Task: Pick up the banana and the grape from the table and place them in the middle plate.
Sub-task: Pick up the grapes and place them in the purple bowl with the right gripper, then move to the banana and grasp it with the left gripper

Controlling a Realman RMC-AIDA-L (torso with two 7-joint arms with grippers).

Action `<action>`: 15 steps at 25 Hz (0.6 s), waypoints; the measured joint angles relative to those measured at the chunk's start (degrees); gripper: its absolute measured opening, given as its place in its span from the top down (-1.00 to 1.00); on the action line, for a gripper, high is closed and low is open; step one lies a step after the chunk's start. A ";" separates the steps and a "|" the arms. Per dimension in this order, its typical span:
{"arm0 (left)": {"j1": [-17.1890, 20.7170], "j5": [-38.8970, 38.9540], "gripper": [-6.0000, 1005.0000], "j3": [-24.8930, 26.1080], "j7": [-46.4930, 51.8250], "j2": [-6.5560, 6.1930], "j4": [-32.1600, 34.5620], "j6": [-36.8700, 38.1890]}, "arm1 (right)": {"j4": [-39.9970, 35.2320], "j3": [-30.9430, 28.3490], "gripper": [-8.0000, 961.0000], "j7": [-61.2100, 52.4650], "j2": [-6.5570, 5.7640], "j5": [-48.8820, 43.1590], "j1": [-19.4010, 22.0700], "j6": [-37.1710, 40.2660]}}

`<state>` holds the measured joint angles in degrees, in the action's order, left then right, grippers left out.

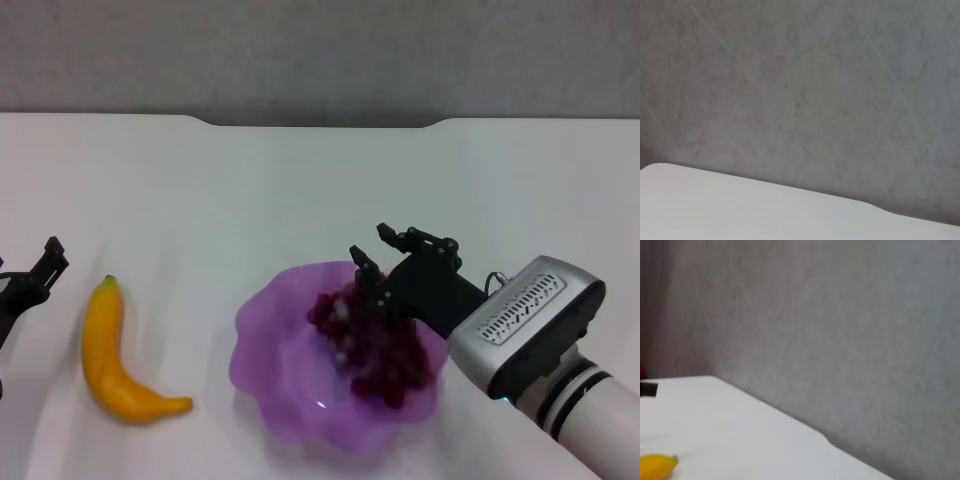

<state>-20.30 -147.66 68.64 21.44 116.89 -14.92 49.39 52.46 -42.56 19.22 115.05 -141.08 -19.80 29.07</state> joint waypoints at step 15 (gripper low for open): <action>-0.06 -0.23 -0.77 0.00 0.00 0.08 -0.02 0.00 | -2.85 -5.43 -0.73 -0.54 -0.24 2.04 2.54 5.24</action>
<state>-20.36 -147.89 68.64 21.44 116.98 -14.94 49.40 49.62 -48.00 18.68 114.81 -139.04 -17.27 34.30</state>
